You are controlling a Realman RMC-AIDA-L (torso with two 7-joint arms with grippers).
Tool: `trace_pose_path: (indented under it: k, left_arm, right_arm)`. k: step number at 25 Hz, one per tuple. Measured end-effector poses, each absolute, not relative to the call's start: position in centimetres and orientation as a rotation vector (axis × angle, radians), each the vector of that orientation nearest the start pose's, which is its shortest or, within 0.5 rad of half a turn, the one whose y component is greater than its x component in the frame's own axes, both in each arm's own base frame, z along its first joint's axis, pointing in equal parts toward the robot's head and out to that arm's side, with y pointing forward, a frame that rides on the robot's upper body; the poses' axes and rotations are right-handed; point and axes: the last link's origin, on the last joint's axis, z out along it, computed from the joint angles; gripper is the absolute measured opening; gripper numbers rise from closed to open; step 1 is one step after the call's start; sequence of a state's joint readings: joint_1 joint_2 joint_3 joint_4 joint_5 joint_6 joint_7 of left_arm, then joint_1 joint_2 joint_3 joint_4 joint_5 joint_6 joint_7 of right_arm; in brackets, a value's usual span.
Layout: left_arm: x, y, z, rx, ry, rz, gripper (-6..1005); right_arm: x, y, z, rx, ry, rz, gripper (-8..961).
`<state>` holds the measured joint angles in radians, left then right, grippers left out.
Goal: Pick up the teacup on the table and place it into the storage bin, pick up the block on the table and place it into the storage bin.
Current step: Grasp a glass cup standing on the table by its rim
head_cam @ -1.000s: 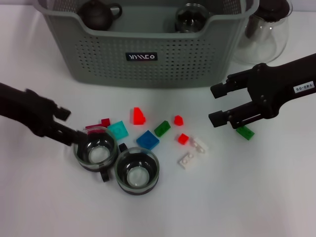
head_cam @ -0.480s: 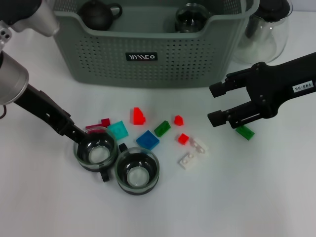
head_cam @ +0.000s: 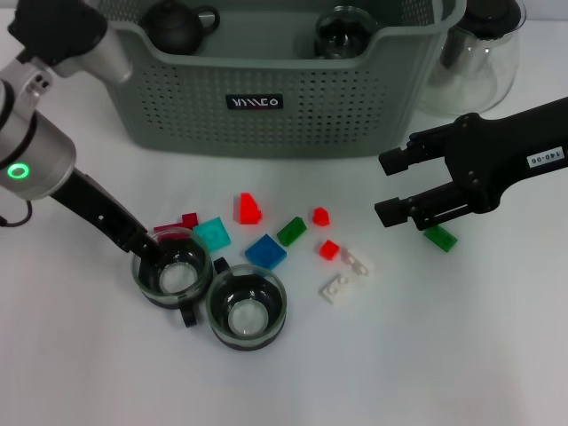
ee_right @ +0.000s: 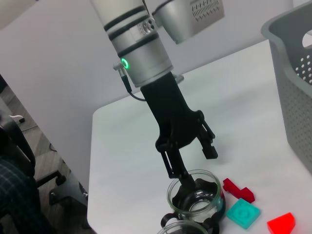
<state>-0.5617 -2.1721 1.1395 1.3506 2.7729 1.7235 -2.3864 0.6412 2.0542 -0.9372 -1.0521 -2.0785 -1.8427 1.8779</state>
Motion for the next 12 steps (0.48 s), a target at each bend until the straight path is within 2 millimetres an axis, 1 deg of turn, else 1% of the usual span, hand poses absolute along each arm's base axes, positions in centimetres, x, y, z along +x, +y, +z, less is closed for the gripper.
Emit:
trace_pose_path:
  k: [12]
  left_arm:
    - [-22.6, 33.0, -0.8, -2.581, -1.059, 0.631, 825]
  right_arm:
    - [17.4, 33.5, 2.8, -3.131, 0.593, 0.370, 828]
